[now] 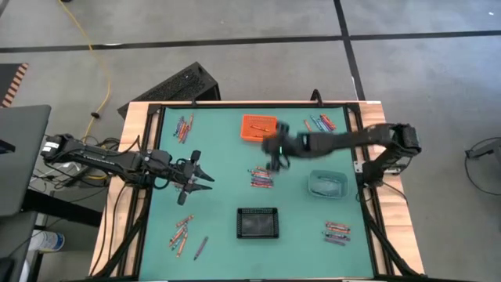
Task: Sort crayons
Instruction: Put the orange crayon into the orange bin, then put the purple crayon into the black bin
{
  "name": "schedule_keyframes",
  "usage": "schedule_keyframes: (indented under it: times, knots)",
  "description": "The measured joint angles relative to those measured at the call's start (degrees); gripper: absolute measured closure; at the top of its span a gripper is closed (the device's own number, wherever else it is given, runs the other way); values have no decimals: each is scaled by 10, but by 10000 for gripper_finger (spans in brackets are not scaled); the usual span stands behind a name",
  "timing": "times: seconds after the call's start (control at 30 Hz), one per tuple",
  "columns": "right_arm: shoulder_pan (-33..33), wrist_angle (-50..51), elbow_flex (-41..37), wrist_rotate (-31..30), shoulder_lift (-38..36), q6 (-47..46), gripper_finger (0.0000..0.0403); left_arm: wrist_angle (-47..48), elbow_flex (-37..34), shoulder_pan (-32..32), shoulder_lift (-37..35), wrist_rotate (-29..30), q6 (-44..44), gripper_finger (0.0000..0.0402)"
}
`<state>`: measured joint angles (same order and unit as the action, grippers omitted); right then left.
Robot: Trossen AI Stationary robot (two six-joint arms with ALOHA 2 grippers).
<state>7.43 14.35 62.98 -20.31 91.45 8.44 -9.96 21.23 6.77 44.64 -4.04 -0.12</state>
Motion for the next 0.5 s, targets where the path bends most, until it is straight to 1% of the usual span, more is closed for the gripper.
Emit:
schedule_keyframes:
  times: [0.03,0.1,0.17,0.2,0.3,0.4,0.5]
  knots:
    - [27,-13,4,17,4,12,401,4,0,0,0,0,0,290]
    - [73,-8,14,61,16,31,401,11,0,0,0,0,0,290]
    - [103,-16,29,98,34,53,399,18,0,0,0,1,1,290]
    - [112,-13,34,106,44,59,395,22,0,0,0,2,4,290]
    - [126,-14,55,111,79,77,377,30,0,0,0,3,5,290]
    - [133,-6,78,110,109,90,350,39,0,0,0,4,5,290]
    - [139,25,98,106,128,91,326,46,0,1,0,4,5,290]
